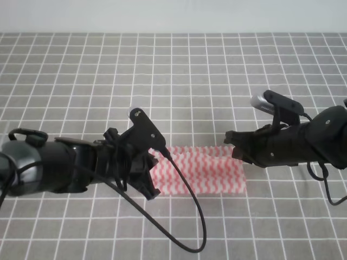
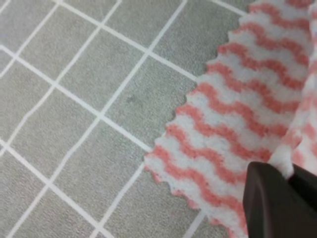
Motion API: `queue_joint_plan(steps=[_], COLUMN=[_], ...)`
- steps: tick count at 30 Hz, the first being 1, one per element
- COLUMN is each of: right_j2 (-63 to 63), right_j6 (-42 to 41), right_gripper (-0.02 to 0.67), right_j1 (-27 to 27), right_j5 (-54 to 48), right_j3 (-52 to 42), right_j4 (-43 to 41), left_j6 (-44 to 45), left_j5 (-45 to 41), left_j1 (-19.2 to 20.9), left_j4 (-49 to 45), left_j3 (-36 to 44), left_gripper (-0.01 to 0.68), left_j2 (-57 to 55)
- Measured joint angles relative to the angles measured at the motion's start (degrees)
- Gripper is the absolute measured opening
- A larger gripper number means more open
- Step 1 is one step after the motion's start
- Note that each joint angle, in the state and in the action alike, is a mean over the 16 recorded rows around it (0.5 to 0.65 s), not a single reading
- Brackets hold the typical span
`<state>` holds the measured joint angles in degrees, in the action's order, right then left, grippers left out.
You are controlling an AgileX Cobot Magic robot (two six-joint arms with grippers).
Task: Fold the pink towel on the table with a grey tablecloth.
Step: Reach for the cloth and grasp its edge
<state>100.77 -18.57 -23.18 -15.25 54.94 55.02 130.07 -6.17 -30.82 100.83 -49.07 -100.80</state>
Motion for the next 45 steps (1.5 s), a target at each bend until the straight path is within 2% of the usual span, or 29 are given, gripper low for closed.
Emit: queue_joint_plan(steps=[35,40,45], right_j2=[3.01,3.38,3.55], right_j6=[-0.23,-0.49,-0.73], right_gripper=[-0.015,-0.015,-0.015], right_j1=[0.08,0.08,0.08], right_j5=[1.33,1.71,1.84], right_j3=[1.56,1.57,1.58], right_j4=[-0.17,-0.1,-0.04], left_j6=[0.46,0.34,-0.03], left_j5=[0.89,0.73,1.17], left_j1=[0.01,0.01,0.03], left_j4=[-0.25,-0.08,-0.25], left_j3=[-2.09,-2.09,-2.09], left_gripper=[-0.002,0.023,0.115], left_j2=[-3.01,-2.91,-2.95])
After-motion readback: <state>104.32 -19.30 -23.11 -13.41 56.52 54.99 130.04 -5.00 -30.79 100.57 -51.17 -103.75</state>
